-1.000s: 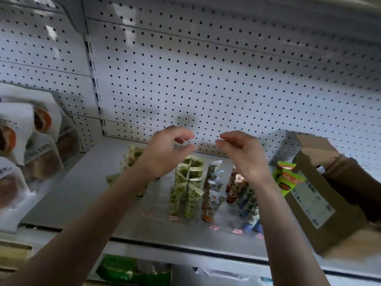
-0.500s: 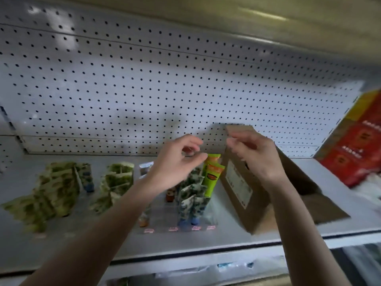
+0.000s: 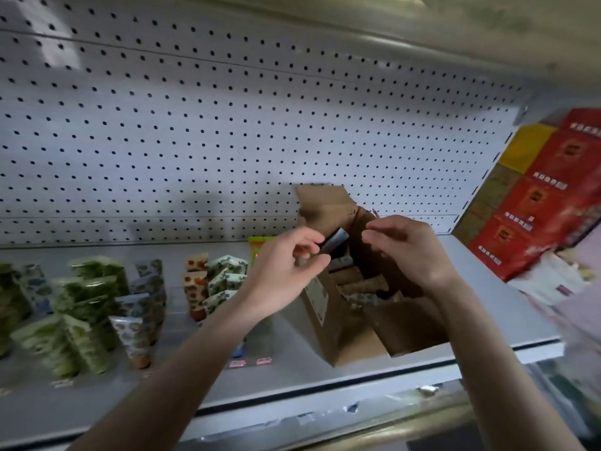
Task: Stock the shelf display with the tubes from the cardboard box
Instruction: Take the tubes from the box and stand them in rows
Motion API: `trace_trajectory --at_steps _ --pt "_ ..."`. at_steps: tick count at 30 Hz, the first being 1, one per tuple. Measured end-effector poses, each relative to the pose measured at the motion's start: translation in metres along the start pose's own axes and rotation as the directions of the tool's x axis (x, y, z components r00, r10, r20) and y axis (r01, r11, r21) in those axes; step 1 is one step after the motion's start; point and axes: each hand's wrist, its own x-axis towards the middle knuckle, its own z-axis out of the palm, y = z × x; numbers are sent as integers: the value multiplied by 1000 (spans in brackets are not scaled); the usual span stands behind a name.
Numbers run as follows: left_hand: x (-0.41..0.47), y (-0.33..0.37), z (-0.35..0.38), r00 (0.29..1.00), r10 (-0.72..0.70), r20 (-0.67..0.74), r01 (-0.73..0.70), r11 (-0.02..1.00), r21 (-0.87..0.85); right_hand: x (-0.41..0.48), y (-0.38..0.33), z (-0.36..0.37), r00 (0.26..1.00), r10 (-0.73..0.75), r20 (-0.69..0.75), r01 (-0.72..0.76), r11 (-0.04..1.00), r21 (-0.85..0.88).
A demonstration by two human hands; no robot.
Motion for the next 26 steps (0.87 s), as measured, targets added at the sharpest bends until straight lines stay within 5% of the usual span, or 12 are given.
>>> trace_trajectory --at_steps 9,26 --pt "2 2 13 993 84 -85 -67 979 190 24 26 -12 971 -17 240 60 983 -173" --pt "-2 0 13 991 -22 -133 37 993 114 40 38 -3 856 71 512 184 884 -430"
